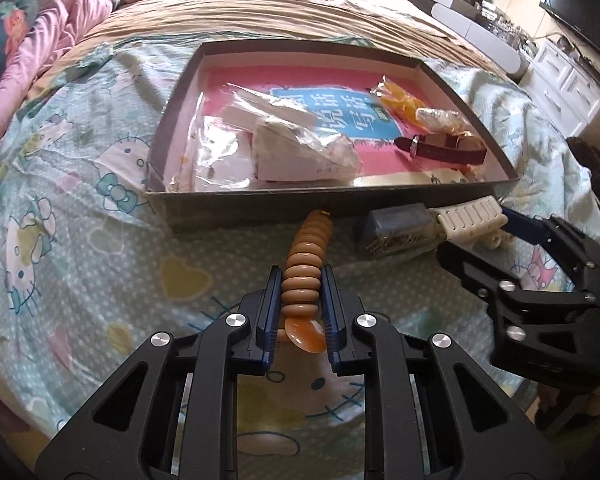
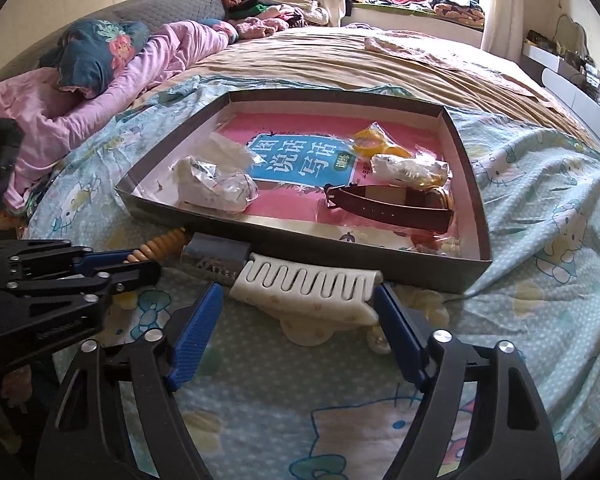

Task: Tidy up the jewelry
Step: 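Carry the spiral hair tie and comb clip over the tray with both tools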

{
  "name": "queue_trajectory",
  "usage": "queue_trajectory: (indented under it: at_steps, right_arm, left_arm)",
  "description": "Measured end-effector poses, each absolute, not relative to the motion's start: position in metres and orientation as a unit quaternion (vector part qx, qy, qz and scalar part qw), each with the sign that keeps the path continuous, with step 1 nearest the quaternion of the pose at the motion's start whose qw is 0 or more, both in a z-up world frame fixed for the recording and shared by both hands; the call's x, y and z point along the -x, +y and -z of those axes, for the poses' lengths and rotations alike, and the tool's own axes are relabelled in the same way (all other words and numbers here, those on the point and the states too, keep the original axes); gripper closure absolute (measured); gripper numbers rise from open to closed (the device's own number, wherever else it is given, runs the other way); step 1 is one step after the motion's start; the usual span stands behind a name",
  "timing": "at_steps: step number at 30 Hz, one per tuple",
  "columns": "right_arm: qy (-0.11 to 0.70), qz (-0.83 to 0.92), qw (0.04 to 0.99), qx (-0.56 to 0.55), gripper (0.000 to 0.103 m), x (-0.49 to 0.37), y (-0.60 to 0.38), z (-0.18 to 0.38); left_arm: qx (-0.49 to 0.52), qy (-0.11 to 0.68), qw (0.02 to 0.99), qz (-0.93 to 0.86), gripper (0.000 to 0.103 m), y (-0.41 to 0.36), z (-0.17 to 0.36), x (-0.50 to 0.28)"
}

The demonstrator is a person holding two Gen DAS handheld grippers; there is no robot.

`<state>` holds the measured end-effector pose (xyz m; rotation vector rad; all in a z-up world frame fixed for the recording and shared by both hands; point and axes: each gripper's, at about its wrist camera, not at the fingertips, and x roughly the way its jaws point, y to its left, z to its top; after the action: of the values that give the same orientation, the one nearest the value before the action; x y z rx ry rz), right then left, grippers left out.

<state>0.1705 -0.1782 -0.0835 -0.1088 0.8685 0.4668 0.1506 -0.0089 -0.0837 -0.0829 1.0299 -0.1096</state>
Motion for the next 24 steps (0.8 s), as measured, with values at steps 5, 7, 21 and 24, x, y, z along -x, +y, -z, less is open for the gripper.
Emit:
queue_trajectory:
  at_steps: [5, 7, 21, 24]
  right_arm:
    - [0.406, -0.216, 0.886, 0.063, 0.030, -0.172, -0.175, 0.088]
    - [0.404, -0.218, 0.887, 0.060, 0.030, -0.171, -0.177, 0.086]
    - [0.368, -0.243, 0.897, 0.027, 0.030, -0.147, -0.204, 0.038]
    - [0.358, -0.241, 0.902, 0.023, 0.030, -0.147, -0.208, 0.028]
  left_arm:
    - [0.048, 0.482, 0.873, 0.051, 0.091, -0.004, 0.077, -0.148]
    - [0.051, 0.475, 0.877, 0.051, 0.091, -0.002, 0.072, -0.146]
    - [0.056, 0.425, 0.903, 0.041, 0.092, 0.006, 0.033, -0.141]
    - [0.063, 0.418, 0.905, 0.043, 0.092, 0.008, 0.026, -0.144]
